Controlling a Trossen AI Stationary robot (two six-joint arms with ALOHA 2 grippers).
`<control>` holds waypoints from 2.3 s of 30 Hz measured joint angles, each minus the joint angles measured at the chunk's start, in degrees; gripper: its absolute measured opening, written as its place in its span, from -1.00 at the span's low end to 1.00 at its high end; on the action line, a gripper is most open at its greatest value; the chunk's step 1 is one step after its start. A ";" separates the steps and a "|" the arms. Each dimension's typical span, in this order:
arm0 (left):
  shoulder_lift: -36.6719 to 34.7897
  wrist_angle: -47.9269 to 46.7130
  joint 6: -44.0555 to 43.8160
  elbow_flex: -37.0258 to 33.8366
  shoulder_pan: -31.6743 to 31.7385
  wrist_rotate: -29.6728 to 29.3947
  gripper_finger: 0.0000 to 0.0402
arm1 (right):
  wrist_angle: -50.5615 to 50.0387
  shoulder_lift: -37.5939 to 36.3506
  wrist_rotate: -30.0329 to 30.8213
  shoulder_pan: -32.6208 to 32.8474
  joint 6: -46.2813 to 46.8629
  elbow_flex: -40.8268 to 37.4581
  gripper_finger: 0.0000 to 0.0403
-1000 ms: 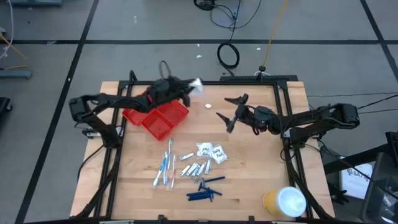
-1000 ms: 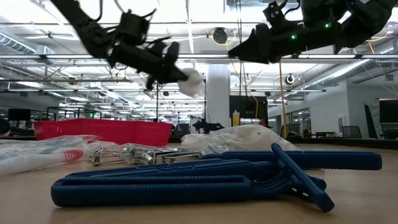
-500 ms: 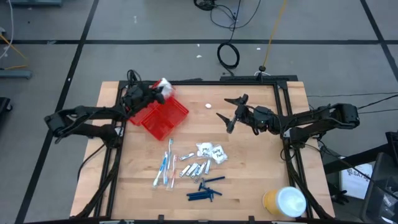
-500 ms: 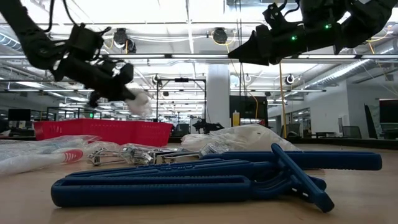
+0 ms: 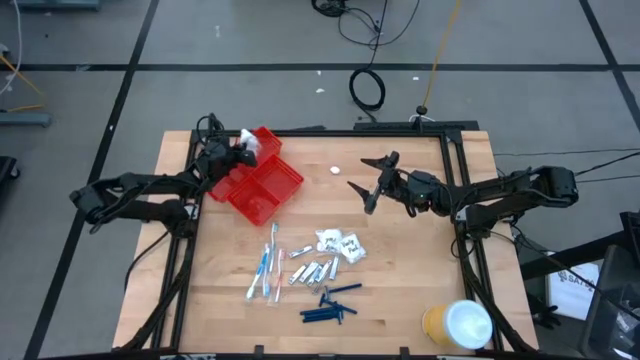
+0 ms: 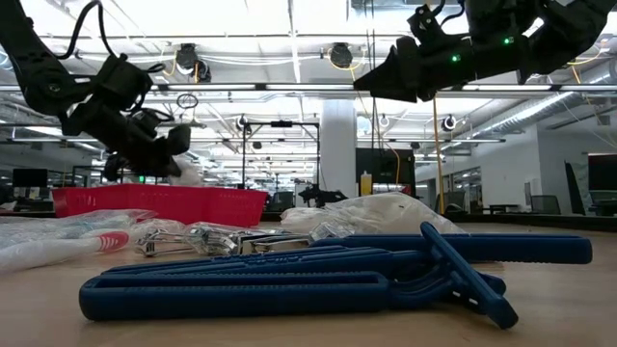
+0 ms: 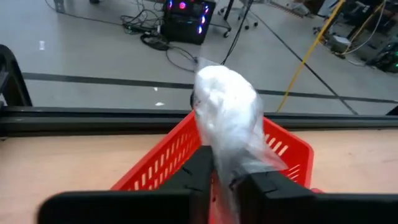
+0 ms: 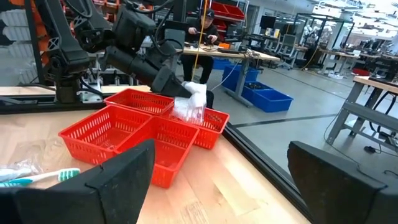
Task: Pick & Place Travel size toiletries
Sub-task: Put the right vanity pack into the horizontal right red bin
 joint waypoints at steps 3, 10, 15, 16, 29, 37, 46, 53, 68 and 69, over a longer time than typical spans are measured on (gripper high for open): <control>0.00 -0.61 0.38 0.00 0.10 0.00 -0.42 | 0.01 0.01 0.00 0.00 0.00 0.00 0.74; 0.00 -1.47 3.38 0.00 0.10 -0.57 0.21 | 0.00 0.01 -0.02 0.00 0.00 0.00 0.74; -1.73 0.49 3.66 0.01 -0.01 2.53 0.48 | -0.40 0.77 0.00 -0.19 -0.04 0.00 0.74; -2.43 1.68 4.24 0.16 -0.03 3.28 0.51 | -0.51 1.30 0.00 -0.42 0.03 0.00 0.74; -10.75 1.66 8.95 2.86 -3.99 5.29 0.54 | -7.26 15.67 -6.30 -9.80 6.39 6.27 0.70; -12.11 1.72 9.43 3.67 -9.04 6.34 0.49 | -19.86 32.41 -18.67 -17.30 4.32 20.63 0.67; -12.07 1.43 12.81 3.67 -12.00 7.23 0.48 | -28.21 39.15 -19.65 -20.45 4.46 27.36 0.62; -12.05 -0.44 13.74 3.67 -12.12 7.09 0.45 | -29.50 39.12 -19.75 -20.63 4.48 27.36 0.22; -12.04 -2.84 13.46 3.67 -12.14 7.08 0.43 | -27.11 39.12 -22.47 -21.42 2.08 27.32 -0.96; -12.04 -3.08 12.96 3.67 -12.23 7.12 0.43 | -26.37 39.12 -22.50 -21.33 2.03 27.30 -0.96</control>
